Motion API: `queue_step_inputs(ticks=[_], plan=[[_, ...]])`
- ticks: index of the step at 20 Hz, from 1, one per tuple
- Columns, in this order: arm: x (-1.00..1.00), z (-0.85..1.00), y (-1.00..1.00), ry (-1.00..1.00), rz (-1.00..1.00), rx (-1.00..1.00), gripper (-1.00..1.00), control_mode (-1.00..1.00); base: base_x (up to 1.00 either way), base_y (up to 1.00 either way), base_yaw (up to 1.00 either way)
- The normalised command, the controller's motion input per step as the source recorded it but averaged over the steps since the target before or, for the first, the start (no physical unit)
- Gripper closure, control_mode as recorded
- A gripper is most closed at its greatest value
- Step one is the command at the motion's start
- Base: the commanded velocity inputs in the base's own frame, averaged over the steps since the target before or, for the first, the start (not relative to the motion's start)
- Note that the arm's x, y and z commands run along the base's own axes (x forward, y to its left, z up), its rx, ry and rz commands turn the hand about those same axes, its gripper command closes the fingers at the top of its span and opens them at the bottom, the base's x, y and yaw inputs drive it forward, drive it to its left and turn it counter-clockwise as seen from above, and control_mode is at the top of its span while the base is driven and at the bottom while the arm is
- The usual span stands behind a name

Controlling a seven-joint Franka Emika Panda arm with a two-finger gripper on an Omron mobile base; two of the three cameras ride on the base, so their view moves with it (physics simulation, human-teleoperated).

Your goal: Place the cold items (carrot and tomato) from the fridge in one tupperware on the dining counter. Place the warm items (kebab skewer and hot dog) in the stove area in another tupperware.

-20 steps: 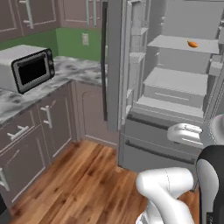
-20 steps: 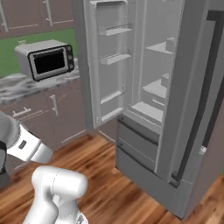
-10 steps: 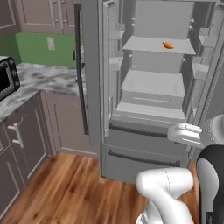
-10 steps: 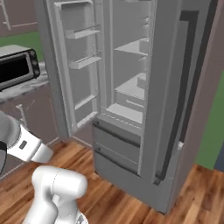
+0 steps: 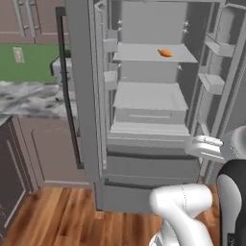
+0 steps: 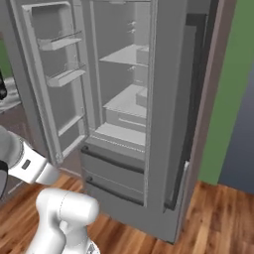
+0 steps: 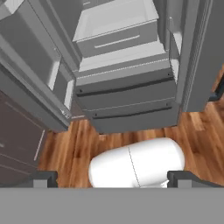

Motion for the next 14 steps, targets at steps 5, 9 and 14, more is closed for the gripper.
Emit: queue_step_inputs(ticks=[5, 9, 14], plan=[[0.0, 0.0, 0.0, 0.0, 0.0, 0.0, -1.0, 1.0, 0.61, 0.21, -0.25], [0.0, 0.0, 0.0, 0.0, 0.0, 0.0, -1.0, 1.0, 0.61, 0.08, -0.23], [0.0, 0.0, 0.0, 0.0, 0.0, 0.0, -1.0, 1.0, 0.63, 0.15, -0.22]])
